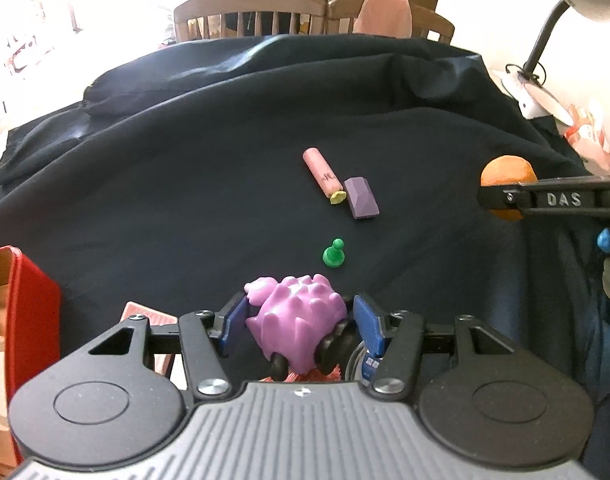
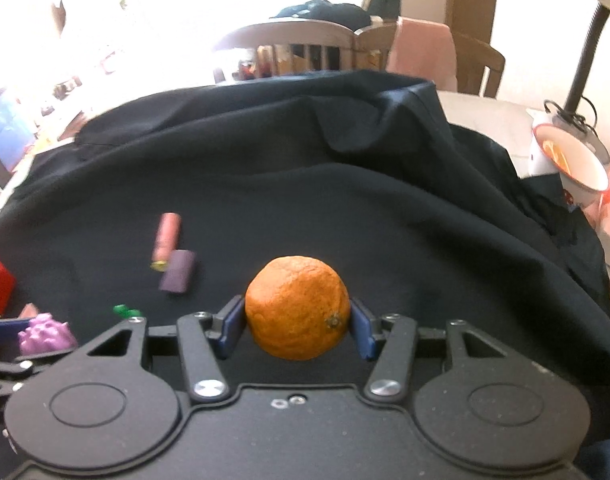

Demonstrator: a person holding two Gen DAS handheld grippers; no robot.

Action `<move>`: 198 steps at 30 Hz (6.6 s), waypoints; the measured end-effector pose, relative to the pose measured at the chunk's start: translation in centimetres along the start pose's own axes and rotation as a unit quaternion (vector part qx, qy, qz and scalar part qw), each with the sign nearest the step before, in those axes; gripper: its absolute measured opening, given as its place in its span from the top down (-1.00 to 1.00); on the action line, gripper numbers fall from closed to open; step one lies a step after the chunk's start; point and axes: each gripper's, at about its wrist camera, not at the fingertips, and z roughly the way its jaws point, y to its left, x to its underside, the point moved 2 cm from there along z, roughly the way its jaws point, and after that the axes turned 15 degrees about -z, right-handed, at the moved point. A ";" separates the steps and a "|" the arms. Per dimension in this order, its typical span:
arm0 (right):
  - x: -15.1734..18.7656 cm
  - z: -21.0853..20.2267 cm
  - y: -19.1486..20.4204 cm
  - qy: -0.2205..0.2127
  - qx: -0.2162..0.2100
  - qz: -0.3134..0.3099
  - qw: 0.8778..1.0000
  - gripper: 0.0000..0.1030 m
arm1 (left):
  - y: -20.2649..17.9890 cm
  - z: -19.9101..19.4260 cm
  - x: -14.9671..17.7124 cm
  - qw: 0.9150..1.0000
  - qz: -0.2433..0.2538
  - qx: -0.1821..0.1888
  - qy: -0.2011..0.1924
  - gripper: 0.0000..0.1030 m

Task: Organize rigid objects
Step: 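Grasp the purple spiky toy with the left tool while the right tool grasps the orange, then carry the purple toy in the left tool while the right tool carries the orange to the box, then open the right tool to drop the orange while the left tool releases the purple toy in the box, then withdraw both tools from the box back over the cloth, then grasp the black blue-labelled glue stick with the right tool while the left tool grasps the white metal stick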

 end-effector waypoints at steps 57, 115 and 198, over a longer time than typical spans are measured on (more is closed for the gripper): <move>-8.3 -2.9 32.8 -0.054 -0.140 -0.180 0.972 -0.04 | 28.4 -12.9 1.1 0.993 -0.101 -0.050 -0.038 -0.11; -8.8 -5.1 32.6 -0.069 -0.178 -0.139 0.972 -0.38 | 27.6 -11.4 1.0 0.998 -0.020 -0.022 -0.047 -0.04; 4.0 2.6 14.2 0.009 -0.114 -0.226 0.967 -0.24 | 7.8 -0.5 5.2 0.999 0.006 -0.051 -0.015 0.24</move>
